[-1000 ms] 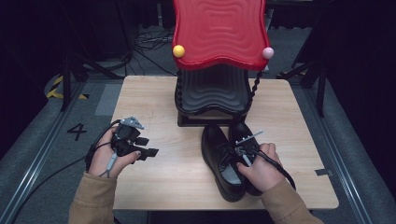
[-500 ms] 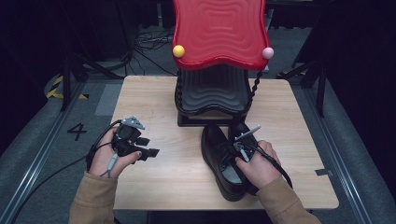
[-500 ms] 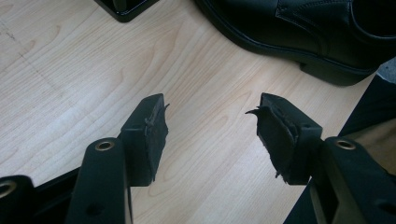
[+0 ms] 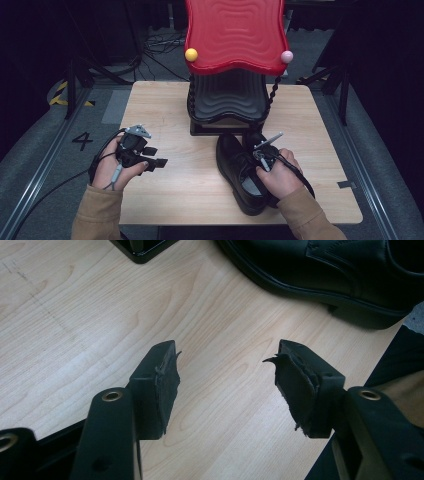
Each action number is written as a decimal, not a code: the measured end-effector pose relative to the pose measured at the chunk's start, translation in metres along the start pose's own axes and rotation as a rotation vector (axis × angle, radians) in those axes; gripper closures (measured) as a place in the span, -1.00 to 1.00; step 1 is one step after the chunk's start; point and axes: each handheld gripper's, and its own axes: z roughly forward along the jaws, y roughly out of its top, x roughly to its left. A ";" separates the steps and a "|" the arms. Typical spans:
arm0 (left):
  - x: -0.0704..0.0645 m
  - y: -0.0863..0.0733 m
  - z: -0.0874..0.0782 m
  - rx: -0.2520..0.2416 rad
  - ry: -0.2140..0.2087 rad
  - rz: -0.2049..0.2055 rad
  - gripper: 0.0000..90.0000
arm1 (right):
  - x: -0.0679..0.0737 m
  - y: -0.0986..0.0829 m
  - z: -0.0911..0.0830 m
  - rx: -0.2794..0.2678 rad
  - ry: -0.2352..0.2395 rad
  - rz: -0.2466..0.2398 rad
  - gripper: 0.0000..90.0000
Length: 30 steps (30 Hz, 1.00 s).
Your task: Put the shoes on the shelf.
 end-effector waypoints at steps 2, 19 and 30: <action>0.000 0.000 0.000 0.000 0.000 0.000 -0.04 | -0.004 -0.002 -0.003 -0.005 0.007 0.001 0.82; 0.001 -0.001 -0.002 -0.005 -0.002 -0.007 -0.04 | -0.011 -0.012 -0.044 0.037 0.076 -0.058 0.82; 0.003 -0.003 -0.005 -0.016 0.003 -0.013 -0.04 | -0.003 -0.007 -0.092 0.037 0.063 -0.126 0.82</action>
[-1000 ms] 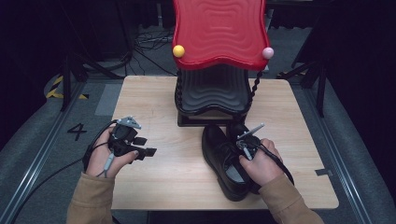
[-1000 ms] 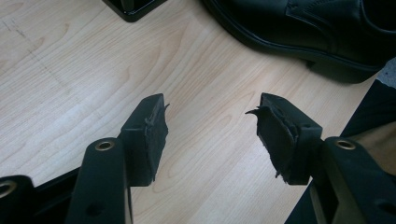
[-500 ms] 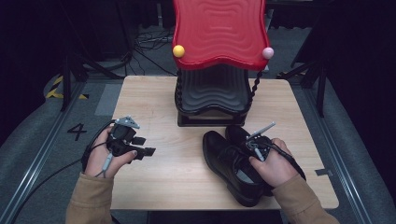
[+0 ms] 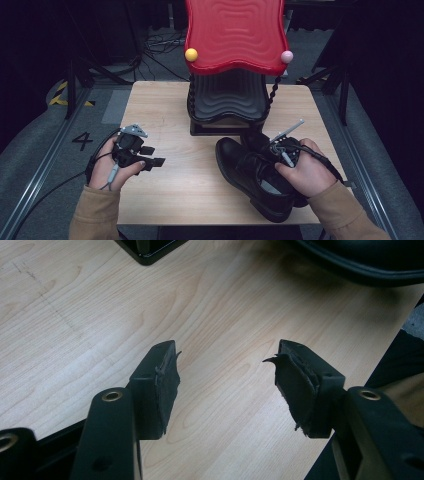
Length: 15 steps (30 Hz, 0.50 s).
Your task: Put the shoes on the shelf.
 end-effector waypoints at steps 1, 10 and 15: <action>0.000 0.000 0.000 -0.001 0.000 0.000 -0.04 | 0.001 0.000 -0.004 -0.002 -0.002 -0.002 0.82; 0.002 -0.002 -0.003 -0.007 0.004 -0.007 -0.04 | 0.002 0.006 -0.041 -0.012 -0.025 -0.032 0.82; 0.003 -0.002 -0.004 -0.010 0.008 -0.009 -0.04 | 0.002 0.009 -0.060 -0.028 -0.019 -0.033 0.82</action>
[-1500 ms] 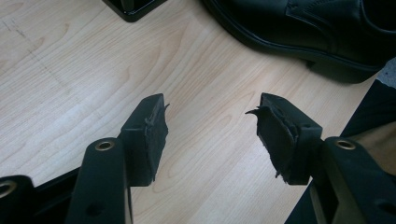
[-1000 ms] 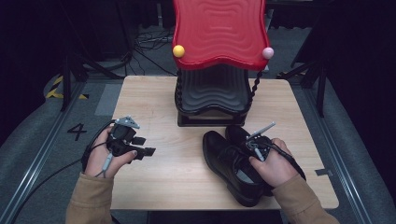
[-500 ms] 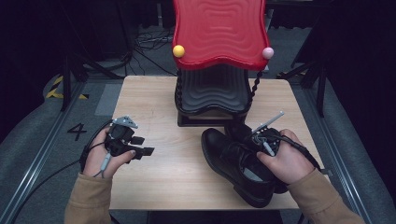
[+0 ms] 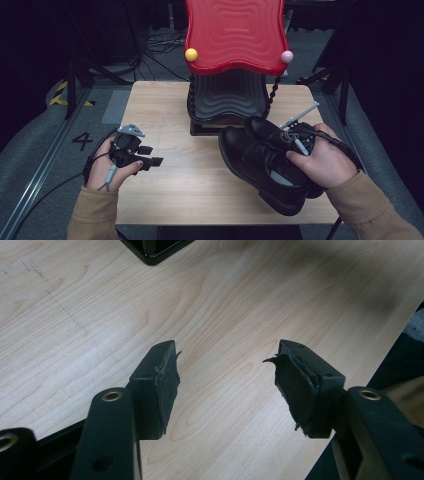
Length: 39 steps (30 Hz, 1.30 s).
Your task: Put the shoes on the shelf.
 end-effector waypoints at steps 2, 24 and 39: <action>0.000 0.000 0.000 0.000 -0.001 -0.001 -0.04 | 0.000 0.002 -0.007 -0.002 -0.002 -0.008 0.82; 0.004 -0.002 -0.001 -0.004 0.001 -0.014 -0.04 | 0.002 0.030 -0.085 -0.028 -0.020 -0.021 0.82; 0.007 -0.006 -0.005 -0.014 0.005 -0.024 -0.04 | 0.002 0.044 -0.117 -0.046 0.005 -0.015 0.82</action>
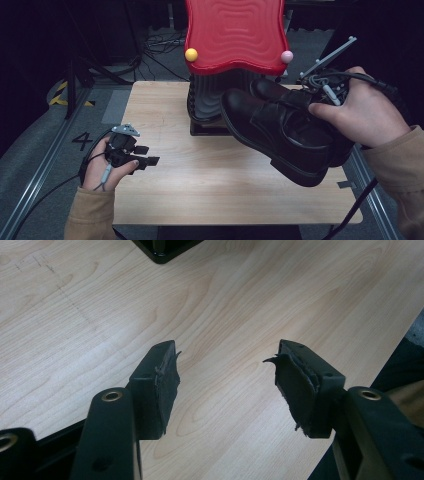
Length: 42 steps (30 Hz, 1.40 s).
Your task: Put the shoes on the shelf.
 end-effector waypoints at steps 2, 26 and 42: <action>0.000 -0.001 -0.001 -0.001 0.000 -0.004 -0.04 | 0.000 0.001 -0.006 -0.008 0.004 -0.004 0.82; 0.003 -0.005 -0.005 -0.012 0.007 -0.014 -0.04 | 0.012 0.020 -0.060 -0.039 0.004 -0.001 0.82; 0.009 -0.004 -0.005 -0.025 -0.001 -0.023 -0.04 | 0.004 0.086 -0.084 -0.150 -0.077 0.107 0.82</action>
